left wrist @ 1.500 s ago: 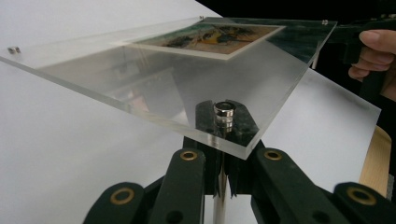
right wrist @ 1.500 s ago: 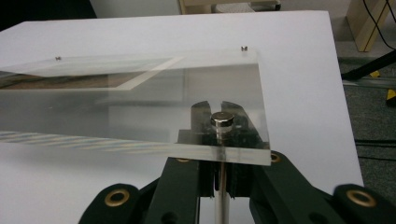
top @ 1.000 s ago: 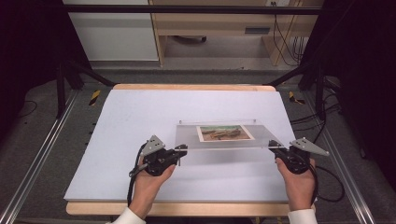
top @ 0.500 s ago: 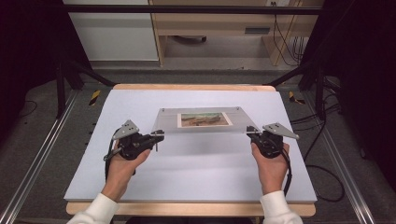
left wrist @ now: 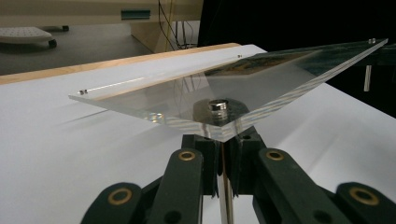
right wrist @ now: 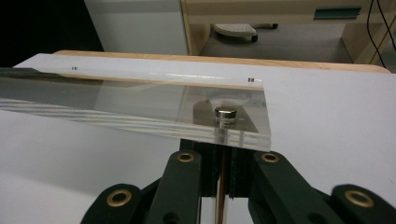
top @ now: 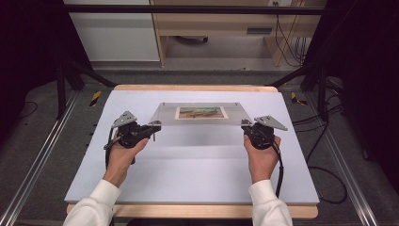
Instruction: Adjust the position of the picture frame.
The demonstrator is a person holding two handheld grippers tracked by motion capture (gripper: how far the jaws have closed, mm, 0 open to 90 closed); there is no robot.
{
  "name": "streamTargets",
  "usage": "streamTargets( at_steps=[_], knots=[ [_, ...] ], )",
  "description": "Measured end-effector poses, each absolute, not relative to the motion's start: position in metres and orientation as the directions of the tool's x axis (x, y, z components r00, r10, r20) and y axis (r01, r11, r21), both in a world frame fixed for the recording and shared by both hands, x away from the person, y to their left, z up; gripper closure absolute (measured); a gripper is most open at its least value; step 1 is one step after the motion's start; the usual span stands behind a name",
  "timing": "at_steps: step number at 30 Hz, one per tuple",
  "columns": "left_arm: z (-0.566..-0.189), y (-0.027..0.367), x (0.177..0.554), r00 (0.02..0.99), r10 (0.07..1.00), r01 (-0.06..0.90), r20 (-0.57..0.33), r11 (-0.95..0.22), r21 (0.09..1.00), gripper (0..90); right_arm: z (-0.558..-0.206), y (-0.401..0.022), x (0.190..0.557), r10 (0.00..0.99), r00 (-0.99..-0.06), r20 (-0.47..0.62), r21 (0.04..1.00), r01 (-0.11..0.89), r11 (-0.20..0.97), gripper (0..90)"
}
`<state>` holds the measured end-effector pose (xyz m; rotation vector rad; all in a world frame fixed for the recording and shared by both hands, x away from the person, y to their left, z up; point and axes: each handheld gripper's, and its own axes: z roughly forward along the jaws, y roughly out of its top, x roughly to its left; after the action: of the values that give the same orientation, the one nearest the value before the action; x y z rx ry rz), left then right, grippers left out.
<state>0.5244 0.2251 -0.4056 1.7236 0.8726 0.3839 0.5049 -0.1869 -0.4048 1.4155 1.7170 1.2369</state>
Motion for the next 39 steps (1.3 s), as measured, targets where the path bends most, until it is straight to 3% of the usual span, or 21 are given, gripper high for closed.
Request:
streamTargets(
  at_steps=[20,33,39],
  knots=[
    [-0.412,0.235,0.524,0.651,0.744,0.356,-0.149,-0.127,0.926,82.8,-0.417,-0.175,0.504,0.957,-0.259,0.127,0.909,0.417,-0.008,84.8],
    [-0.438,0.241,0.506,0.607,0.771,0.394,-0.193,-0.080,0.916,83.6,-0.433,-0.166,0.490,0.955,-0.269,0.128,0.901,0.434,0.002,84.7],
    [-0.449,0.238,0.496,0.591,0.790,0.417,-0.164,-0.125,0.900,84.1,-0.447,-0.168,0.481,0.950,-0.283,0.133,0.889,0.458,0.011,84.6]
  ],
)
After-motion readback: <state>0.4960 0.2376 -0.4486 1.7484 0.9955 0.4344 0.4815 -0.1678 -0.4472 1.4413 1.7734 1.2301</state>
